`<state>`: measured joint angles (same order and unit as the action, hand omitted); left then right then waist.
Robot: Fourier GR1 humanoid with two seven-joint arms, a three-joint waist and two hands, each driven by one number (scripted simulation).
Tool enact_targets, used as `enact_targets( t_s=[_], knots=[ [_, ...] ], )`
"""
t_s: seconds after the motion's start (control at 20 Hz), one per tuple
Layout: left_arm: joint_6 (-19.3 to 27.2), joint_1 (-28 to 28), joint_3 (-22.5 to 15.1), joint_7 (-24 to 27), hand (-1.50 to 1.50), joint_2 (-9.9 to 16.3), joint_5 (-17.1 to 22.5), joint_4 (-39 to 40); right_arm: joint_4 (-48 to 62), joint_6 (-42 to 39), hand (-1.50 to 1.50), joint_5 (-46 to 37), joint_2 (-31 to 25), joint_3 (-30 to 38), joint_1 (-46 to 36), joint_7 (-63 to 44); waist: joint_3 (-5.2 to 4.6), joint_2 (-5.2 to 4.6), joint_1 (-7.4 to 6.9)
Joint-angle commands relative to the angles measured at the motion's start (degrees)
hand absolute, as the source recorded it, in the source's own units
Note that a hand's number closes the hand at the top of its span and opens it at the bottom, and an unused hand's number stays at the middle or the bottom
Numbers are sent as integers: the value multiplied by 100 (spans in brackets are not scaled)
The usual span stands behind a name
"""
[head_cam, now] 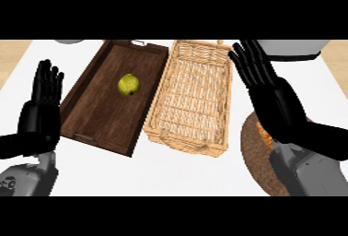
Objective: Pick the croissant from the placemat and place it in the basket
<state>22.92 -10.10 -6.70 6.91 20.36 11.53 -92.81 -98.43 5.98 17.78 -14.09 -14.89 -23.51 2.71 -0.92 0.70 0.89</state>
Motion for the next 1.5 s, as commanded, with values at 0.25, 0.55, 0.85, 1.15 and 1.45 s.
enact_targets(
  t_s=[0.25,0.55,0.85,1.15,1.45],
  knots=[
    [-152,217,21,-801,0,436,-120,632,898,-1357,150,-1538,-2814,622,321,620,99,-162,27],
    [-472,-18,-75,-1109,0,301,82,999,1351,6,-150,-3052,-1596,-8,1151,2965,103,-116,-59],
    [-436,14,7,-1478,0,373,144,811,680,1501,-150,-4044,-1912,651,1300,1505,82,-20,60],
    [-722,268,195,-1237,0,580,255,804,67,-172,-150,-4877,-3521,384,1565,-354,40,15,56],
    [-634,189,155,-1384,0,513,164,803,-935,-2151,-150,-4473,-4613,306,1790,-1442,65,3,85]
  ],
)
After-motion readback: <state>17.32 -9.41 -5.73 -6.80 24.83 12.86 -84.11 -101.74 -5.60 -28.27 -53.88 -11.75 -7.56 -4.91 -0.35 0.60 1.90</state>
